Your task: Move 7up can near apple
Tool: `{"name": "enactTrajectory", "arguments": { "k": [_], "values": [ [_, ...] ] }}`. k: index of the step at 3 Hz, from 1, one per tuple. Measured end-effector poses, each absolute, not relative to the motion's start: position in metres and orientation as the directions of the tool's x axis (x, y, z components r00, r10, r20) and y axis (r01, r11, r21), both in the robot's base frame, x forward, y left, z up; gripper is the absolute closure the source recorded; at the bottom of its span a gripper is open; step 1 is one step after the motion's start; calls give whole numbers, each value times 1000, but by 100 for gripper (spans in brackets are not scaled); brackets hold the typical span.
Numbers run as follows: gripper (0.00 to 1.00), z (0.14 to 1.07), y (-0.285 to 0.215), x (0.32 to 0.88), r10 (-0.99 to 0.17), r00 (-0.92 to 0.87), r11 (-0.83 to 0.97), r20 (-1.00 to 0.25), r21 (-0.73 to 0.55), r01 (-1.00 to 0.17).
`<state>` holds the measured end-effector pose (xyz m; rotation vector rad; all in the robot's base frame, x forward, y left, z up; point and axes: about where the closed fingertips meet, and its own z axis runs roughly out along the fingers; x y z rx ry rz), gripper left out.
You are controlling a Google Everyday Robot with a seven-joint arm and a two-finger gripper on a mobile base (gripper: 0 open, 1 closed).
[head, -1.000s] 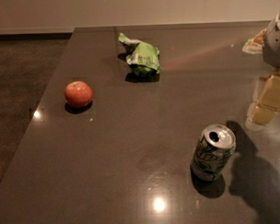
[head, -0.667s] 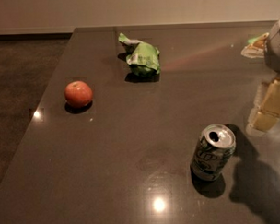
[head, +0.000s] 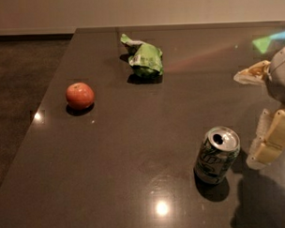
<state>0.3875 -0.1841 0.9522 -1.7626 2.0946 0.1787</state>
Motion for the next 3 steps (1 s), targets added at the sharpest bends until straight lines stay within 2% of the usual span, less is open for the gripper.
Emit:
{"name": "enactTrajectory", "arguments": {
  "k": [3],
  "values": [
    [0,906,-148,359,-876,-45,124,-480,-134,-983]
  ]
}}
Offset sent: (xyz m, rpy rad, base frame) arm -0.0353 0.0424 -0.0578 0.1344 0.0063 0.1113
